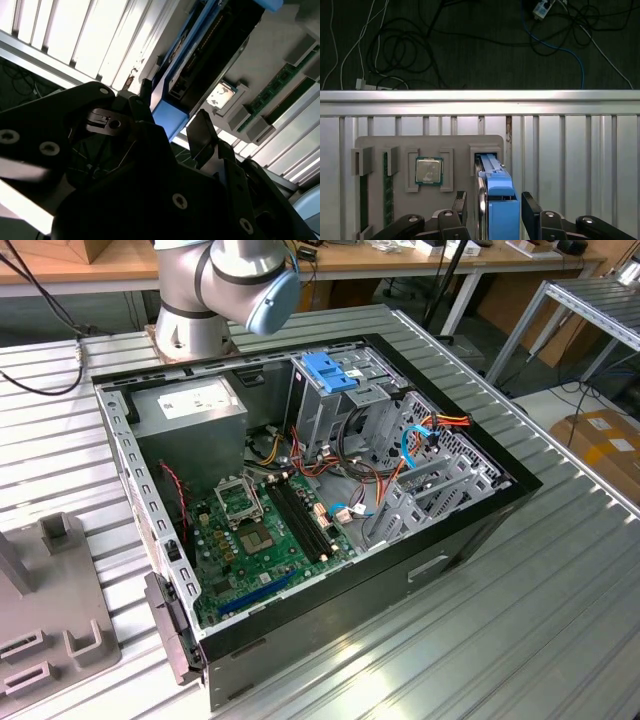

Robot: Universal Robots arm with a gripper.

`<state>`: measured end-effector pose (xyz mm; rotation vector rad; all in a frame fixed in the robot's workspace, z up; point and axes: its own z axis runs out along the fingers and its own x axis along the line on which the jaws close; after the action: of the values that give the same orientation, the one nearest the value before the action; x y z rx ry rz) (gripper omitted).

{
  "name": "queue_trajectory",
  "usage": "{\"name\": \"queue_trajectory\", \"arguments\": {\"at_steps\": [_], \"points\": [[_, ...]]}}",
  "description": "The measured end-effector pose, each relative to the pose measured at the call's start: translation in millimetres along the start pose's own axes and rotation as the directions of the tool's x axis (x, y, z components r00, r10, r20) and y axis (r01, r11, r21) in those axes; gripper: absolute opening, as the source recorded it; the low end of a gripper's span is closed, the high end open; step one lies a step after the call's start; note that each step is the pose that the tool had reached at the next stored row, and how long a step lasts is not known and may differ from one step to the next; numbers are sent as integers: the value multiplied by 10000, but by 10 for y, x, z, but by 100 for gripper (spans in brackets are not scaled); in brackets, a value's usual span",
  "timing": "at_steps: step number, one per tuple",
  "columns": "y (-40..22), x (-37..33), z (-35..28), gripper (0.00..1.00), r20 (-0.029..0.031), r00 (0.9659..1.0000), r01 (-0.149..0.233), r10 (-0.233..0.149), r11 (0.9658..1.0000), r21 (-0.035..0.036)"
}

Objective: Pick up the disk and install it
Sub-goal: 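Pick up the disk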

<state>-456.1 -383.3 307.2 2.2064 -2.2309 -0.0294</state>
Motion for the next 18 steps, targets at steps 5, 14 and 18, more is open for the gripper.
{"name": "queue_trajectory", "arguments": {"at_steps": [5, 14, 18], "points": [[-12, 4, 1, 55, 1, 10000, 0, 0, 10000, 1], [-19, 3, -34, 55, -1, 10000, 0, 0, 10000, -2], [-21, 3, -31, 55, 1, 10000, 0, 0, 10000, 0]]}}
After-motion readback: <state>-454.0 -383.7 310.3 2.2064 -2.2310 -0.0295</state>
